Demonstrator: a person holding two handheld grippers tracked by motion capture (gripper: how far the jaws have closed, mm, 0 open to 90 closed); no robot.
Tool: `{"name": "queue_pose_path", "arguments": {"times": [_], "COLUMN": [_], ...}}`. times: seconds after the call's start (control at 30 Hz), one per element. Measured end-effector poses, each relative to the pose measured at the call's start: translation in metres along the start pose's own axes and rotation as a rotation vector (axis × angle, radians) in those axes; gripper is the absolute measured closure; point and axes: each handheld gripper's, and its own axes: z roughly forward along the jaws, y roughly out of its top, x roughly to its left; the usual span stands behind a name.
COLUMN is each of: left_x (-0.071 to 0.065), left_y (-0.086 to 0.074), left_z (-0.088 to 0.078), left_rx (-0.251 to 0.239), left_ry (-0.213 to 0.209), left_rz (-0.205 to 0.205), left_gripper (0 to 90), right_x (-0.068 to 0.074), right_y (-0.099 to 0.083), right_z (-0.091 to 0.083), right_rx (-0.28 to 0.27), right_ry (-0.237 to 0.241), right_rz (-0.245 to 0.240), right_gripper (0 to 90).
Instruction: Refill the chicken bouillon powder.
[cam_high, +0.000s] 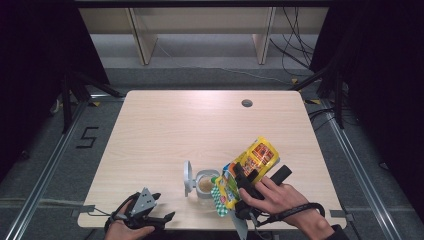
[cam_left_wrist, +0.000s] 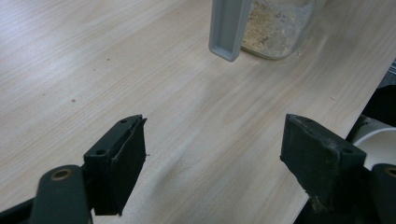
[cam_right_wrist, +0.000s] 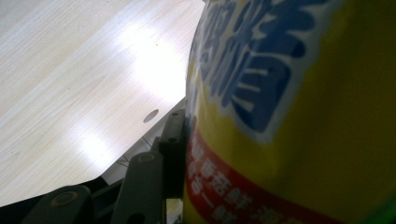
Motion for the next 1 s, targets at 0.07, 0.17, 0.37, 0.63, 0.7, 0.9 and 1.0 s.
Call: {"name": "queue_pose_path", "arguments": {"times": [0.07,0.17,0.37,0.63,0.7,0.9,1.0], "left_x": [0.0004,0.0001,-0.0016,0.0008,-0.001,0.0004,-0.0002], "left_y": [0.0001,-0.0001,0.0002,0.0013,0.0004,0.0011,0.0008], "left_z": [-0.0004,0.0008,0.0009,-0.0005,0.0001,-0.0012,-0.0018], "left_rx": [0.005,-0.005,-0.02,-0.016,-0.026,-0.008,0.0], "left_ry": [-0.004,0.013,-0.011,0.005,0.005,-0.003,-0.002], "left_rz": [0.003,0.007,-0.016,0.031,-0.003,0.017,-0.002], "left_gripper": [21.7,21.6,21.5,21.4,21.4,21.4,21.2], "right_x": [0.0002,0.0001,0.0011,0.0001,0.0007,-0.0002,-0.0001], "right_y": [0.0001,0.0007,0.0021,0.0019,0.0018,0.0018,0.0016], "right_z": [0.0003,0.0006,0.0007,0.0009,0.0007,0.0007,0.0], "right_rx": [-0.001,-0.002,-0.012,-0.013,-0.004,-0.017,-0.005], "right_ry": [0.003,0.002,-0.002,-0.003,0.005,0.003,0.001], "right_rz": [0.0,-0.014,0.003,0.003,0.011,0.003,0.004], "right_gripper": [62.0,62.0,62.0,62.1,62.7,62.8,62.9]}}
